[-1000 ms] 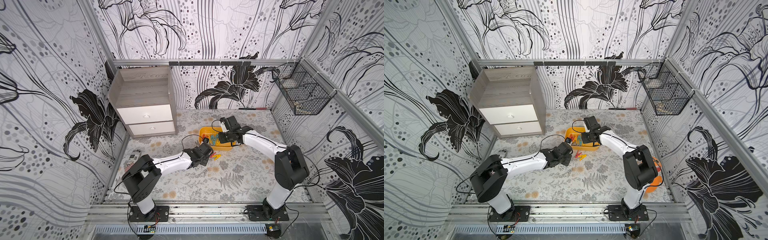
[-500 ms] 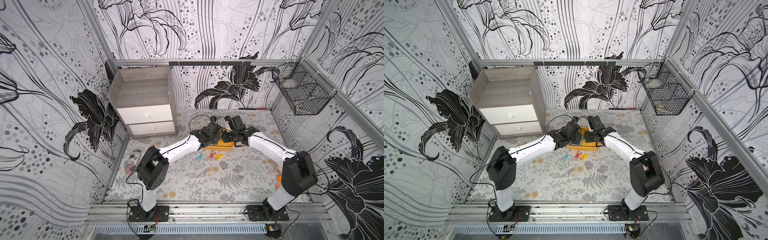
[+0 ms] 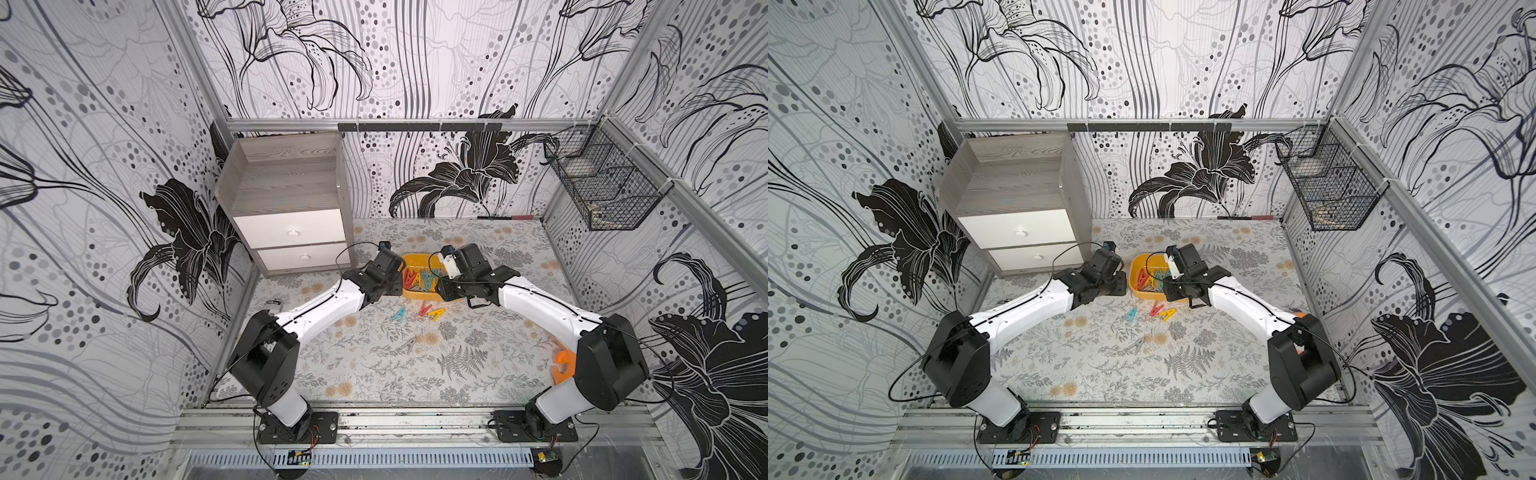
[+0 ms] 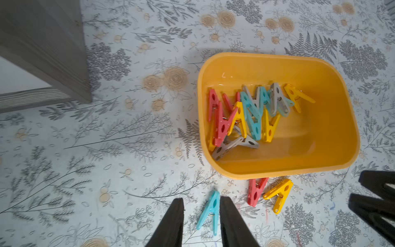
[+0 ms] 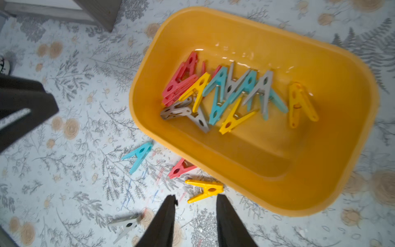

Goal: Put the clothespins into the storage box
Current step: Pick up the clothespin from the center of the board.

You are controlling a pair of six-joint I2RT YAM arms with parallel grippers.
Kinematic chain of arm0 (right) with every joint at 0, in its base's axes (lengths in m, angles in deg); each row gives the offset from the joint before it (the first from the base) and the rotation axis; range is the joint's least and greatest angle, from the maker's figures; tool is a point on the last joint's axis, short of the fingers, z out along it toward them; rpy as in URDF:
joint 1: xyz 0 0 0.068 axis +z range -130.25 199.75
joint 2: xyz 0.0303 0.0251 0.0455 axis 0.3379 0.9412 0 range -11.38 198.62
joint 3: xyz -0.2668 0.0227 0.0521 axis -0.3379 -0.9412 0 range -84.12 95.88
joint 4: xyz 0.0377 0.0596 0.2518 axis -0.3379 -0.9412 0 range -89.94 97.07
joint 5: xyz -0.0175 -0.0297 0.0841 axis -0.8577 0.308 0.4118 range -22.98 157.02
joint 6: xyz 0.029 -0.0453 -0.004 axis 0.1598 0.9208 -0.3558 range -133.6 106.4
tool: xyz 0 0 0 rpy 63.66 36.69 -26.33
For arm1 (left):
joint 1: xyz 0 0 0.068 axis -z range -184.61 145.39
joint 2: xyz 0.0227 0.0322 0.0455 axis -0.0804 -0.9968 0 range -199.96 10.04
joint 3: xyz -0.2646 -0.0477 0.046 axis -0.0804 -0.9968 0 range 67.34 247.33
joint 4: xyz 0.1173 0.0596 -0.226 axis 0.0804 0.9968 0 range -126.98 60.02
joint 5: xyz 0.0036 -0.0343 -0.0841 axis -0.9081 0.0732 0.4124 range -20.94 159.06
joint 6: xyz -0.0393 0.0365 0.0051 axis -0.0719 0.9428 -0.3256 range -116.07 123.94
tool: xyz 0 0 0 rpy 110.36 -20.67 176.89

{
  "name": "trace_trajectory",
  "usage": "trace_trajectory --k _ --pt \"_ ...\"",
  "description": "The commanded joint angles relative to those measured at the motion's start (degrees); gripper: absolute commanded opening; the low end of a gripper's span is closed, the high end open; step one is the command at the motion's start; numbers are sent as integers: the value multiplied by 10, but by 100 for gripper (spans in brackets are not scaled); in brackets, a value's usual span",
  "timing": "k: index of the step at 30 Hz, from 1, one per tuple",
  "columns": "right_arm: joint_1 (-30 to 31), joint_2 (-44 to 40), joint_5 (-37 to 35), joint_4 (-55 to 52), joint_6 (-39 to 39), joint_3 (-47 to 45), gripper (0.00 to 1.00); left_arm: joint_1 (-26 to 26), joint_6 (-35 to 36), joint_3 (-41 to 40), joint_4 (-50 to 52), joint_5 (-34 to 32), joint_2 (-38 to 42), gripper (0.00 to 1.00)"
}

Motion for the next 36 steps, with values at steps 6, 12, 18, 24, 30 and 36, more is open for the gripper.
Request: trace_trajectory --k 6,12,18,24,30,36 --pt "-1 -1 -14 0 -11 14 37 31 58 -113 2 55 34 40" --pt "-1 12 -15 3 -13 37 37 69 53 -92 26 3 -35 42" --pt "-1 16 -17 -2 -11 43 37 70 51 -85 1 -5 -81 41" --pt "-1 17 -19 0 -11 39 37 70 57 -72 -18 -21 -113 40" --pt "-1 18 -19 3 -11 39 37 70 65 -55 -32 -18 -144 37" --pt "-3 17 -24 0 -8 45 37 70 72 -49 -48 -16 -158 27"
